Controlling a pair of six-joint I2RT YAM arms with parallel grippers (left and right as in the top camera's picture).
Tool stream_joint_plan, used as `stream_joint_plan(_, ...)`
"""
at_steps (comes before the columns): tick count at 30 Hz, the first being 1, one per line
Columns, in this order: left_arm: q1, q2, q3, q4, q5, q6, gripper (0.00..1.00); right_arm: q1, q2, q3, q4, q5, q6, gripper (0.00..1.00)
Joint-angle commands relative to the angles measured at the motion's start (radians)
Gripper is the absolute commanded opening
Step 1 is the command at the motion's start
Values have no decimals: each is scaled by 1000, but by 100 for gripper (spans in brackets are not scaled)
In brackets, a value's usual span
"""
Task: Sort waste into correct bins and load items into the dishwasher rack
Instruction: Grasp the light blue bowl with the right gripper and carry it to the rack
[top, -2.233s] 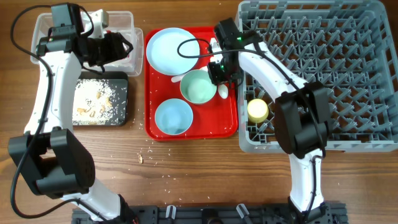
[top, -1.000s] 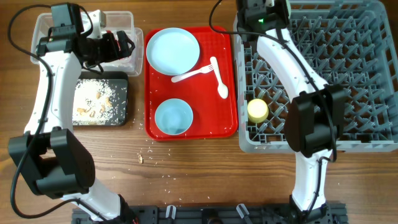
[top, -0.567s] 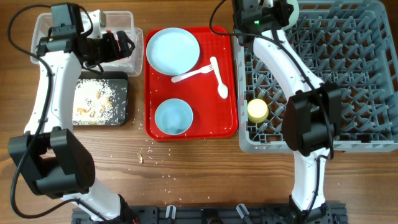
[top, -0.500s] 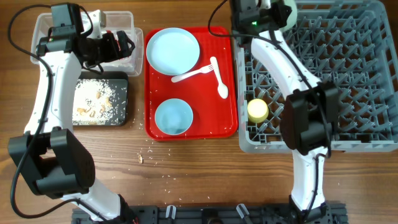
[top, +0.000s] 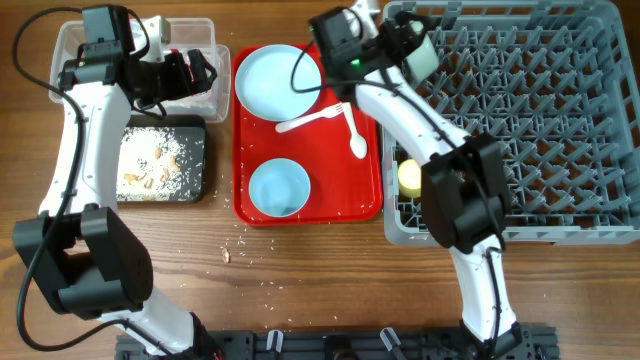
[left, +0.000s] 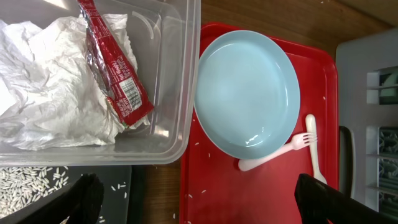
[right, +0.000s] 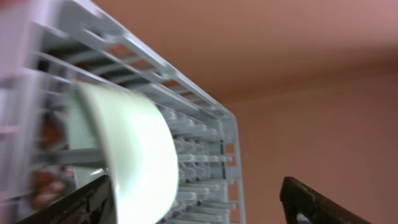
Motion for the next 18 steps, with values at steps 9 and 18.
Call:
stream_joint_plan(9, 4, -13, 5, 3, -5, 8, 100, 62, -201, -7, -341, -1152, 171, 90)
stream_joint_plan(18, 4, -13, 5, 3, -5, 8, 100, 92, -118, -138, -435, -1500, 39, 70)
